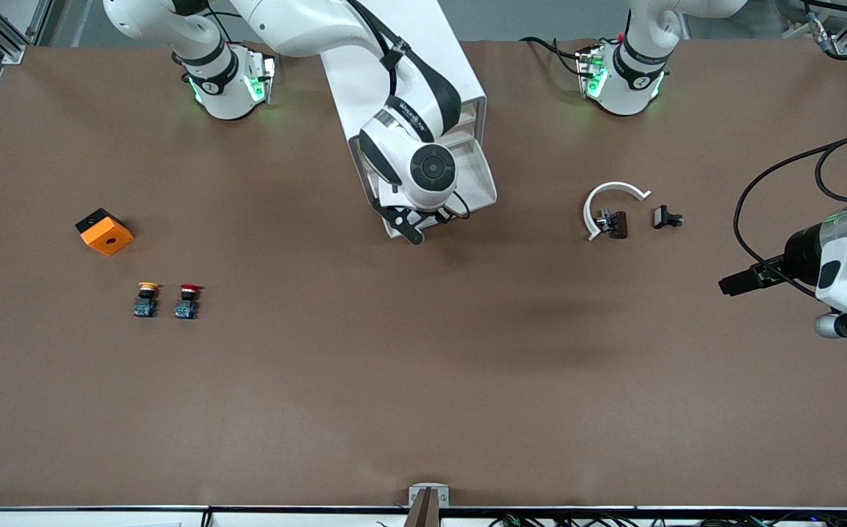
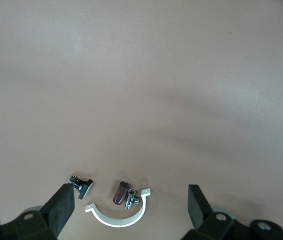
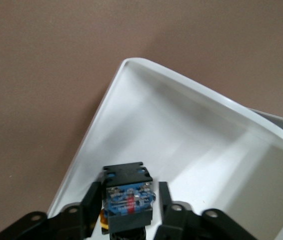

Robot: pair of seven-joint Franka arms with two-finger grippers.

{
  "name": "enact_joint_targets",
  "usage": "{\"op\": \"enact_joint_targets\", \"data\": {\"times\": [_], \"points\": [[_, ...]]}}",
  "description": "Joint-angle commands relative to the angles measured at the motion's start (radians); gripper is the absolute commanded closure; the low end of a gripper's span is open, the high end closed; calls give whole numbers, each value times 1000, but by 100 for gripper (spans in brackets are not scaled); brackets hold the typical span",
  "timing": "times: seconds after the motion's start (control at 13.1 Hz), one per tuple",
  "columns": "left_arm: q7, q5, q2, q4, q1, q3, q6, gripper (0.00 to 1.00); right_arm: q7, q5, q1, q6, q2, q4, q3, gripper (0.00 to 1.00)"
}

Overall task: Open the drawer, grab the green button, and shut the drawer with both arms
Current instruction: 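Carry the green button out toward the red button with the right gripper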

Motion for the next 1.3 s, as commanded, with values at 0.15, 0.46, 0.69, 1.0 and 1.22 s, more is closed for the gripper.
{"op": "enact_joint_targets", "data": {"times": [0.15, 0.46, 0.69, 1.0, 1.22], "points": [[19, 24, -22, -25, -2, -5, 15, 0, -6, 5, 8, 7, -1, -5, -8, 87], [18, 24, -22, -25, -4, -5, 16, 0, 6, 6, -9, -3, -10, 21, -9, 92], [15, 24, -19, -25, -14, -6, 22, 0, 26, 8, -18, -70, -18, 81, -12, 93], [13, 21, -12, -25, -30, -9, 36, 0, 22, 2, -73, -257, -21, 182, -15, 93], [13, 23, -7, -31, -33, -26, 56, 0, -29, -7, -133, -330, -80, 210, -17, 92]]}}
